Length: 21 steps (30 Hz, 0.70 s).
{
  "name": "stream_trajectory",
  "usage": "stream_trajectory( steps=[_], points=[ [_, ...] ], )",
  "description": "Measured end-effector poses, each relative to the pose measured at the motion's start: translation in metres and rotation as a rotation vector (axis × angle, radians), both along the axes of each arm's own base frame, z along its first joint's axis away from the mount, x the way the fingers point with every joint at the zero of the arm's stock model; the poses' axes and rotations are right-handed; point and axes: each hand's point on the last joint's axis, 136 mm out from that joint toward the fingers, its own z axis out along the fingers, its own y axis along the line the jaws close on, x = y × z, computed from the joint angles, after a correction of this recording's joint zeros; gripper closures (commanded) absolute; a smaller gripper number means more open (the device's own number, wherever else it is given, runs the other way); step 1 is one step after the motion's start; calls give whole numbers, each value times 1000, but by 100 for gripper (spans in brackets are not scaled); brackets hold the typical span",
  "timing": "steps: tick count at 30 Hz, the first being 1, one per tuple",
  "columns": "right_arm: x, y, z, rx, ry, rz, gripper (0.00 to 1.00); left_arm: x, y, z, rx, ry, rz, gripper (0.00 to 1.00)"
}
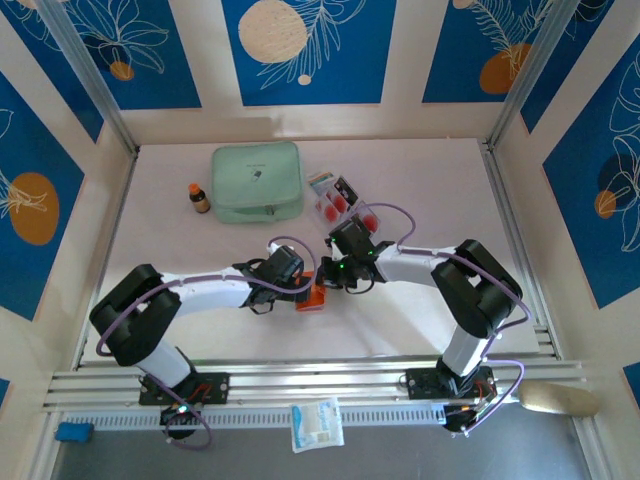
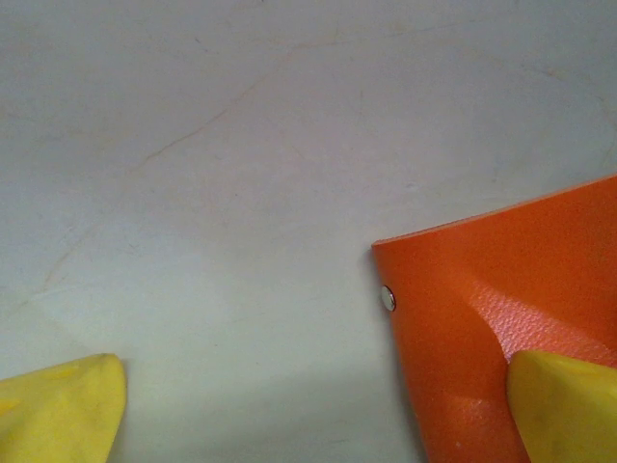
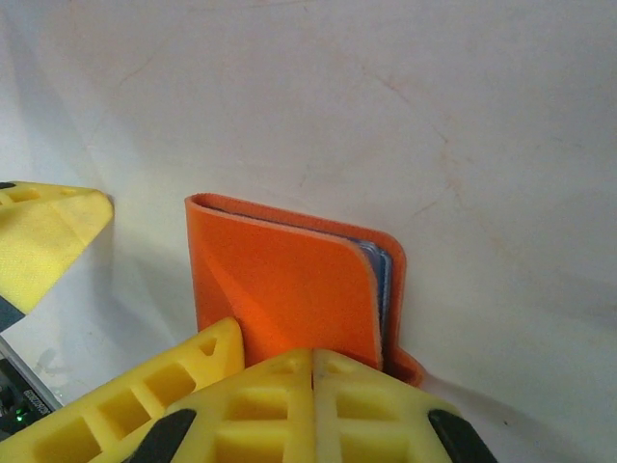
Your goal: Put the credit cards into the card holder
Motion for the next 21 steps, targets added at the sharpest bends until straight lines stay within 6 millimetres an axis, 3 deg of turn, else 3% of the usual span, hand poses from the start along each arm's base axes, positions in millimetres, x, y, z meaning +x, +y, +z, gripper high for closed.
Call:
stream_trajectory(
  steps=[21],
  points=[
    [-4,-2,-5,65,-56,-20,100,0,0,0,1,0,-1,0]
  ],
)
